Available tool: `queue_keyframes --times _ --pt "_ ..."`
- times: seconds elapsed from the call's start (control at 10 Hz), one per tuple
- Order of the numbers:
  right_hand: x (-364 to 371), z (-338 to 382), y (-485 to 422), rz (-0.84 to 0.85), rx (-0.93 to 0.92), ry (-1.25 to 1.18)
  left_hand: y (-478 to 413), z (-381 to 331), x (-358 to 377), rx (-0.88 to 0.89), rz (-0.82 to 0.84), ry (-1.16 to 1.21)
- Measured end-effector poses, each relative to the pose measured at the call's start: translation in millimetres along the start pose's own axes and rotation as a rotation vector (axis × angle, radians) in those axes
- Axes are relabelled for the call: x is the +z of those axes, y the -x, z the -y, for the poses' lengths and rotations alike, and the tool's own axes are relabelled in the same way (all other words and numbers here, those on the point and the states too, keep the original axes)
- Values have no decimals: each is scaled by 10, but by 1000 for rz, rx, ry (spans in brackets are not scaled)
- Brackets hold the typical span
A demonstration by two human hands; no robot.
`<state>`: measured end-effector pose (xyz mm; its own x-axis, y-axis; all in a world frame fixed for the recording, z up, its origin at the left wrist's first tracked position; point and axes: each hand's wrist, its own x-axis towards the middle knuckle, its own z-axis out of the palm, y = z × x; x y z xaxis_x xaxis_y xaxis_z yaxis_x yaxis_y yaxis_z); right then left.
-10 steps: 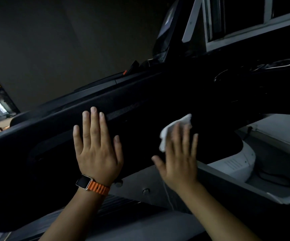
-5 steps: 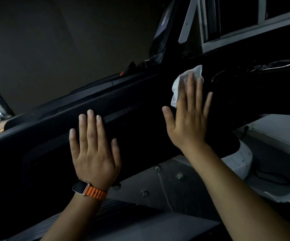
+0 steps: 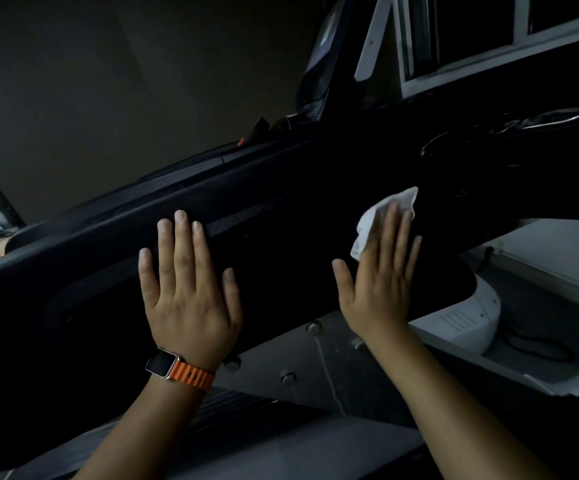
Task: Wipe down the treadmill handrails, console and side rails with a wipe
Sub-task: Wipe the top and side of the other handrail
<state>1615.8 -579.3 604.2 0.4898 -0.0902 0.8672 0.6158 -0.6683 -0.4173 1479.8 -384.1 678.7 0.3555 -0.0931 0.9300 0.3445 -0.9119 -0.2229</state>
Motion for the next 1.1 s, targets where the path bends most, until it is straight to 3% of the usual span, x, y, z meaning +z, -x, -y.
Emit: queue_keyframes --times 0.2,0.4,0.6,0.9,1.1 --pt "218 -315 809 118 11 76 -2 1 8 1 -1 -2" --pt "30 155 0 43 -162 71 13 6 15 6 -6 5" --pt "246 -196 746 115 -195 120 2 -1 21 1 -6 -2" --pt "68 473 -31 46 -302 55 7 4 21 5 -6 -8" --pt "365 -127 871 125 -463 203 3 -2 30 6 -20 -5"
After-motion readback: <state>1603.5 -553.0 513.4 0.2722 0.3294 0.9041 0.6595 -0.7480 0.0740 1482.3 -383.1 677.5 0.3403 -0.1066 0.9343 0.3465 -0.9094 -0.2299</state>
